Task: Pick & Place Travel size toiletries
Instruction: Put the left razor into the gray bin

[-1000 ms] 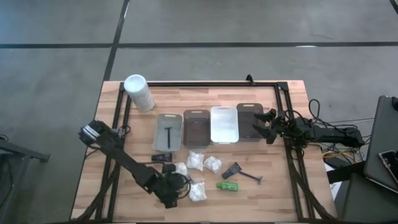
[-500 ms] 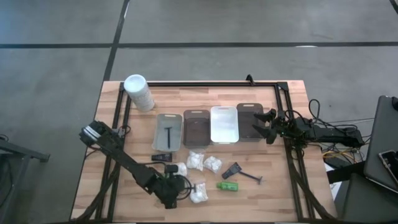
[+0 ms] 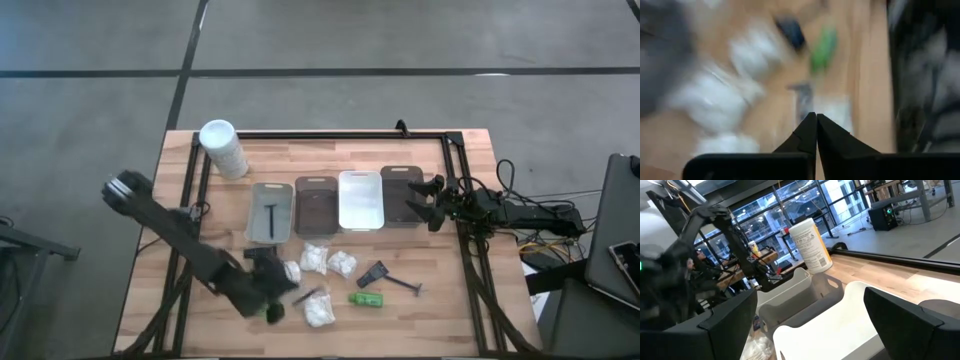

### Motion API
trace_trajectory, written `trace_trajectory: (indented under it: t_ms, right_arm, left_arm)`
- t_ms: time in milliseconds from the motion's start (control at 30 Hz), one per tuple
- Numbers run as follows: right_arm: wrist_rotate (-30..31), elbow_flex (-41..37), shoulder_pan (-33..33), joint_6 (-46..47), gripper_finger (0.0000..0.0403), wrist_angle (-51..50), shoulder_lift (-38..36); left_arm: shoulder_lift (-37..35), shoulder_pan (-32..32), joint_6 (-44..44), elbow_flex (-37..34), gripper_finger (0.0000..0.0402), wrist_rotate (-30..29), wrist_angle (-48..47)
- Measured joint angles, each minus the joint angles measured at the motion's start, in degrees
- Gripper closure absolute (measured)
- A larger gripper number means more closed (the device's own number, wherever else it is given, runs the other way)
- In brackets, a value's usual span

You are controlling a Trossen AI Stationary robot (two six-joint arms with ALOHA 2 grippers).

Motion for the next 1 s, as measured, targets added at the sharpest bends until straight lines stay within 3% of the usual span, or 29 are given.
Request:
trace_trajectory:
  t_ms: [100, 167, 233, 333, 433, 600, 767, 900, 1000]
  right_arm:
    - [0.00, -0.01, 0.00, 0.01, 0.0039, 0.02, 0.00]
    - [-0.01, -0.01, 0.02, 0.01, 0.0039, -0.01, 0.00]
    - [0.00, -0.01, 0.01, -0.01, 0.0039, -0.01, 0.00]
    - [-0.01, -0.01, 0.02, 0.01, 0.0039, 0.00, 0.00]
    - [-0.01, -0.01, 0.02, 0.01, 0.0039, 0.00, 0.00]
    - [-0.01, -0.01, 0.01, 0.01, 0.0039, 0.02, 0.00]
    - [-0.01, -0.01, 0.02, -0.01, 0.0039, 0.00, 0.00]
    - [-0.01, -0.01, 0.01, -0.01, 0.0039, -0.01, 0.00]
    - [-0.01, -0.01, 0.02, 0.01, 0.0039, -0.01, 0.00]
  left_arm:
    - [-7.93, 0.35, -5.95, -0.56, 0.0399, -9.88, -2.16]
    - [-12.43, 1.18, -5.89, -1.67, 0.0399, -13.12, -4.37]
    - [-16.01, 2.58, -4.09, -2.99, 0.0399, -11.50, -6.26]
    - [-17.64, 4.86, -4.68, -5.55, 0.0395, -1.57, -6.82]
    - [-13.60, 4.95, -8.03, -8.39, 0.0367, 5.37, -3.60]
    - [-1.21, 4.82, -7.11, -8.86, 0.0287, 14.79, 6.88]
    - [9.85, 4.78, 0.34, -3.46, 0.0225, 24.26, 4.09]
    - [15.71, 4.56, 2.99, 0.75, 0.0216, 26.07, -3.64]
    - [17.11, 3.84, 5.26, 2.90, 0.0221, 23.63, -6.04]
